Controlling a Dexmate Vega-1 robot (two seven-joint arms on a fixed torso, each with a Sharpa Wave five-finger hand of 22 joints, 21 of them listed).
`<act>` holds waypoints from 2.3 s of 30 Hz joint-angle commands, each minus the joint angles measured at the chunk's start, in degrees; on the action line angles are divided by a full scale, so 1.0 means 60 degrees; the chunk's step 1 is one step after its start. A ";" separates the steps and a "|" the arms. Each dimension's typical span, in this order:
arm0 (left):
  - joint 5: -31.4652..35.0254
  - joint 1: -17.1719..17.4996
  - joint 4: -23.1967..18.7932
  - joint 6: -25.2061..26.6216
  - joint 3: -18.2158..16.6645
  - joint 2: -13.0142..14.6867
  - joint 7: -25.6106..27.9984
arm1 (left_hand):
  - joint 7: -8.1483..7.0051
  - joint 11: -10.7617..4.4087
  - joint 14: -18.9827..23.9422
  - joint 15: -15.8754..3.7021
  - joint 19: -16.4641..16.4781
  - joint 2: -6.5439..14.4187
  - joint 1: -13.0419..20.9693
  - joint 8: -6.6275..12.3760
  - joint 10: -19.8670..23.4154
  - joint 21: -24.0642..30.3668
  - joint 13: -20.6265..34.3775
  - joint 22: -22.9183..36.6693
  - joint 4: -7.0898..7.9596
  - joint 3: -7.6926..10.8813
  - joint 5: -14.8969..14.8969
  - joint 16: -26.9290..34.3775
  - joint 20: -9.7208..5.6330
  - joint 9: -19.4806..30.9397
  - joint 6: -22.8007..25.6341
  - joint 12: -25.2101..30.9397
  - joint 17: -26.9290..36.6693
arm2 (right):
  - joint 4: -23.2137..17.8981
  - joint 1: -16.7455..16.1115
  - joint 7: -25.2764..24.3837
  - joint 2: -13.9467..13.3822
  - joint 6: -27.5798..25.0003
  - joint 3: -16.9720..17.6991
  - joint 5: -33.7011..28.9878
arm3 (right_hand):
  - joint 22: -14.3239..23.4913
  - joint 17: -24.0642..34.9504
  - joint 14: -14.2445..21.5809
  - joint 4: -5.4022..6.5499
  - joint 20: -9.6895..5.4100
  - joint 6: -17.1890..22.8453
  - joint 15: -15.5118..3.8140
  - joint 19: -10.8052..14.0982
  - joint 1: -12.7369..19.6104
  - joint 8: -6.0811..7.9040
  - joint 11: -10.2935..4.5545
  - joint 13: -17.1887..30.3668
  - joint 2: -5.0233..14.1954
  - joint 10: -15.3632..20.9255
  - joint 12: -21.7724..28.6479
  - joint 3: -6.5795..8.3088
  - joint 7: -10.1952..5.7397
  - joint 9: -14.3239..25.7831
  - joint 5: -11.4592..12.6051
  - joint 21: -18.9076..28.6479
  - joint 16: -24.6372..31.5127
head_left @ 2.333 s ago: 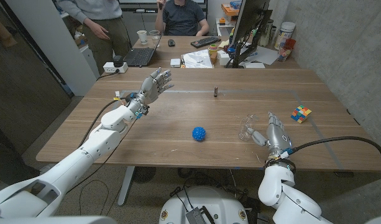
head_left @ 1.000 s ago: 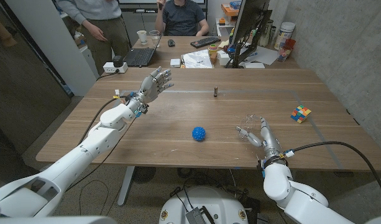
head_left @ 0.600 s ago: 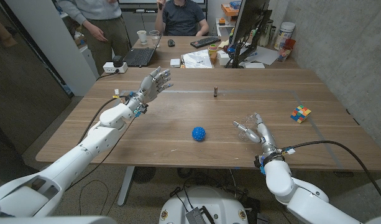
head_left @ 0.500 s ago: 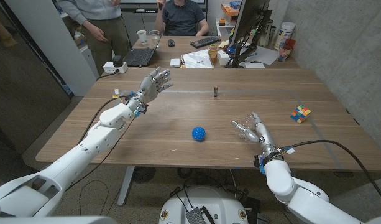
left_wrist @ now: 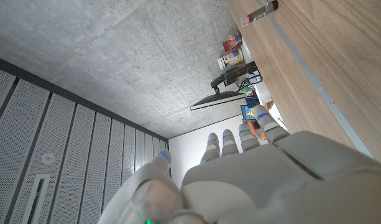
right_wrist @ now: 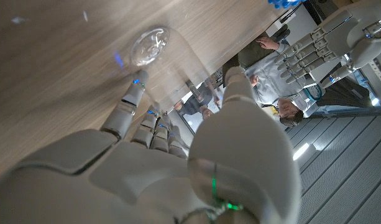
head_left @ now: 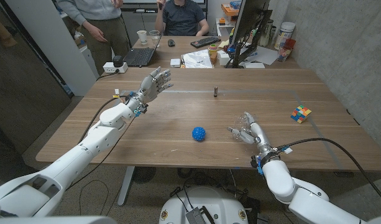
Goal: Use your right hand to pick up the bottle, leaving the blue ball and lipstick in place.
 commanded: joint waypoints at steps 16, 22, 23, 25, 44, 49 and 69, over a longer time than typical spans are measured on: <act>0.0040 0.0158 -0.0257 -0.0040 -0.0008 0.0105 0.0040 | 0.0006 -0.0084 0.0005 -0.0029 0.0086 0.0435 -0.0153 0.0043 -0.0048 -0.0036 0.0047 0.0064 0.0046 -0.0187 0.0128 0.0045 0.0024 0.0022 -0.0092 0.0031 0.0020 | 0.0356 -0.0007 -0.1531 0.0628 0.0111 -0.0202 -0.1129 | 0.0854 0.3152 0.3784 0.0170 -0.1631 0.3983 -0.1601 0.2095 0.2285 0.1771 -0.0844 0.1864 0.1371 0.3647 0.3034 -0.0155 -0.0787 0.0946 -0.1062 0.1849 0.3108; 0.0025 0.0217 -0.0364 -0.0024 -0.0023 0.0121 0.0125 | 0.0011 -0.0090 0.0006 -0.0026 0.0081 0.0423 -0.0162 0.0041 -0.0063 -0.0041 0.0048 0.0067 0.0053 -0.0237 0.0152 0.0044 0.0023 0.0022 -0.0102 0.0025 0.0021 | 0.0654 -0.0122 -0.1627 0.0763 0.1038 -0.0005 -0.0969 | 0.0888 0.3552 0.4244 0.0254 -0.1629 0.4657 -0.1537 0.2261 0.2402 0.2281 -0.0902 0.2289 0.1535 0.4004 0.3525 -0.0135 -0.0896 0.1195 -0.1191 0.2151 0.3326; 0.0053 0.0217 -0.0380 -0.0021 -0.0014 0.0138 0.0132 | 0.0011 -0.0085 0.0009 -0.0017 0.0079 0.0421 -0.0163 0.0042 -0.0063 -0.0042 0.0048 0.0068 0.0054 -0.0247 0.0156 0.0045 0.0028 0.0022 -0.0102 0.0025 0.0021 | 0.0721 -0.0130 -0.1606 0.0741 0.1250 0.0025 -0.0983 | 0.0891 0.3596 0.4294 0.0273 -0.1638 0.4678 -0.1514 0.2268 0.2393 0.2326 -0.0899 0.2341 0.1541 0.4005 0.3564 -0.0143 -0.0900 0.1230 -0.1209 0.2180 0.3348; 0.0050 0.0242 -0.0418 -0.0026 -0.0017 0.0139 0.0161 | 0.0011 -0.0085 0.0009 -0.0022 0.0078 0.0420 -0.0164 0.0042 -0.0069 -0.0043 0.0048 0.0068 0.0055 -0.0255 0.0161 0.0045 0.0026 0.0022 -0.0103 0.0022 0.0021 | 0.0663 -0.0132 -0.1531 0.0707 0.1171 0.0079 -0.1002 | 0.0900 0.3687 0.4394 0.0289 -0.1655 0.4794 -0.1517 0.2330 0.2415 0.2470 -0.0904 0.2469 0.1561 0.4035 0.3669 -0.0140 -0.0880 0.1322 -0.1248 0.2271 0.3376; 0.0040 0.0596 -0.0887 -0.0083 -0.0095 0.0306 0.0447 | 0.0002 -0.0097 -0.0011 -0.0017 0.0078 0.0414 -0.0166 0.0030 -0.0080 -0.0050 0.0048 0.0074 0.0059 -0.0362 0.0215 0.0037 0.0019 0.0022 -0.0159 0.0020 0.0022 | 0.0806 -0.0445 -0.1572 0.0867 0.2606 0.0894 -0.1301 | 0.0937 0.4223 0.4981 0.0358 -0.1780 0.5173 -0.1527 0.2588 0.2572 0.3522 -0.0883 0.3386 0.1590 0.4168 0.4383 -0.0104 -0.0706 0.2198 -0.1513 0.2885 0.3356; 0.0048 0.0715 -0.1040 -0.0114 -0.0116 0.0353 0.0541 | 0.0009 -0.0101 -0.0011 -0.0021 0.0070 0.0414 -0.0164 0.0034 -0.0086 -0.0056 0.0048 0.0074 0.0058 -0.0390 0.0229 0.0037 0.0022 0.0022 -0.0156 0.0018 0.0022 | 0.0663 -0.0617 -0.1672 0.0934 0.2660 0.1112 -0.1558 | 0.0951 0.4445 0.5205 0.0358 -0.1785 0.5213 -0.1521 0.2547 0.2635 0.3857 -0.0900 0.3684 0.1577 0.4277 0.4647 -0.0102 -0.0695 0.2514 -0.1585 0.3043 0.3419; -0.0011 0.1176 -0.1461 -0.0341 -0.0267 0.0530 0.0770 | 0.0011 -0.0103 -0.0018 -0.0025 0.0061 0.0419 -0.0154 0.0039 -0.0083 -0.0068 0.0048 0.0076 0.0052 -0.0485 0.0281 0.0035 0.0020 0.0021 -0.0163 0.0021 0.0021 | 0.0357 -0.0939 -0.1323 0.1140 0.3145 0.1912 -0.2237 | 0.0994 0.5087 0.5632 0.0368 -0.1869 0.5193 -0.1476 0.2485 0.2776 0.4728 -0.0847 0.4473 0.1554 0.4335 0.5277 -0.0103 -0.0625 0.3355 -0.1764 0.3521 0.3558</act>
